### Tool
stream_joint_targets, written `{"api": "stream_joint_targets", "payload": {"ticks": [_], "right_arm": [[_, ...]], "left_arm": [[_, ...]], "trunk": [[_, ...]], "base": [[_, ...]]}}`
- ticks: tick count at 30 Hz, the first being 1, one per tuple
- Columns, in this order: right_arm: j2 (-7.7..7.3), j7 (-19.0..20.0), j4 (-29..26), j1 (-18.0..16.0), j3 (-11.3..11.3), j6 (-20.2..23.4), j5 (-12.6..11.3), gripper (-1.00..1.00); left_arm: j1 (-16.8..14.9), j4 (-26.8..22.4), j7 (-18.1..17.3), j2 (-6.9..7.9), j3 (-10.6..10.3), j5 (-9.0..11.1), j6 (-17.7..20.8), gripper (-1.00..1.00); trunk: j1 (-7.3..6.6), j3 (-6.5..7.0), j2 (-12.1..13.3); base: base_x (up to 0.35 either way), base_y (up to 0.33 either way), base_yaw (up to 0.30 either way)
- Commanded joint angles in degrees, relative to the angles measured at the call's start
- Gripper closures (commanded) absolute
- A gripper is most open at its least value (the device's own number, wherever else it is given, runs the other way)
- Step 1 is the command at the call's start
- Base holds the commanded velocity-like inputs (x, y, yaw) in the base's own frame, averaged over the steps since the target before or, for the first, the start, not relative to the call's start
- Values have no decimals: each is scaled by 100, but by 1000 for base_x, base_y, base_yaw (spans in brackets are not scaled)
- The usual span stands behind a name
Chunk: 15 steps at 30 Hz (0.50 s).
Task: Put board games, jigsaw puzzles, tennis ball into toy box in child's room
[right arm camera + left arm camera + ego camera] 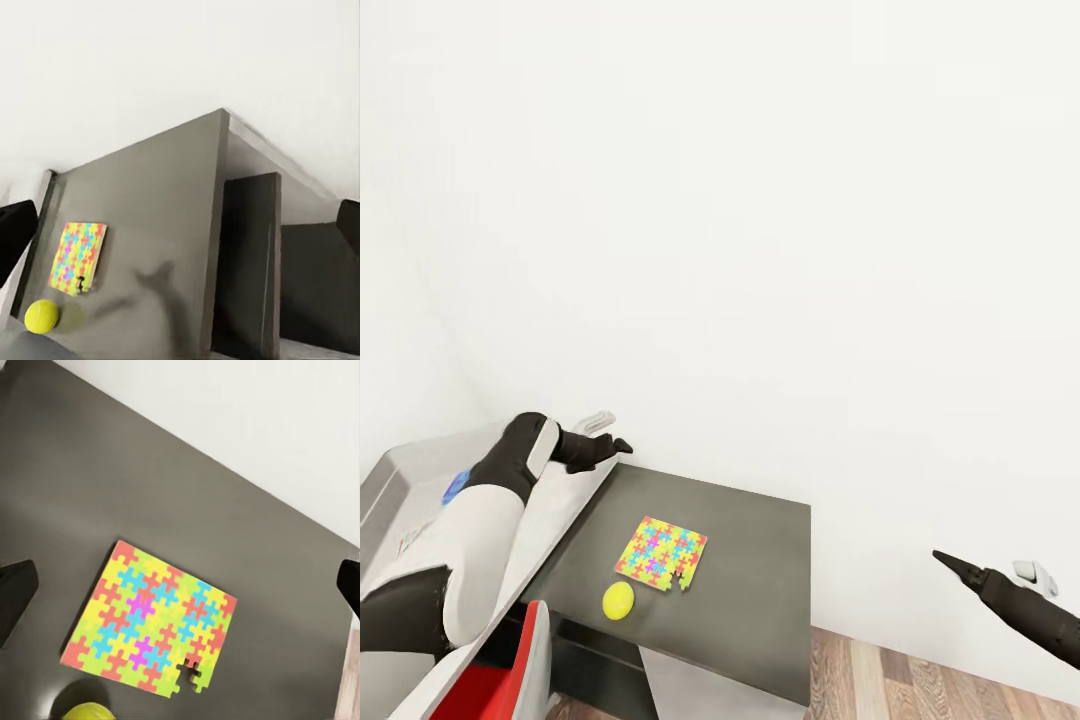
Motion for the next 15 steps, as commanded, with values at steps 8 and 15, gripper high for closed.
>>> {"api": "stream_joint_targets", "payload": {"ticks": [8,15], "right_arm": [[15,-1724,-46,-28,6,162,-33,-100],[17,-2730,-254,-34,342,149,-29,-100]], "left_arm": [[-293,903,954,-261,14,21,-757,-100],[-343,1157,1112,-306,-87,13,-993,-100]], "trunk": [[4,-13,-13],[4,-13,-13]], "base": [[0,0,0],[0,0,0]]}}
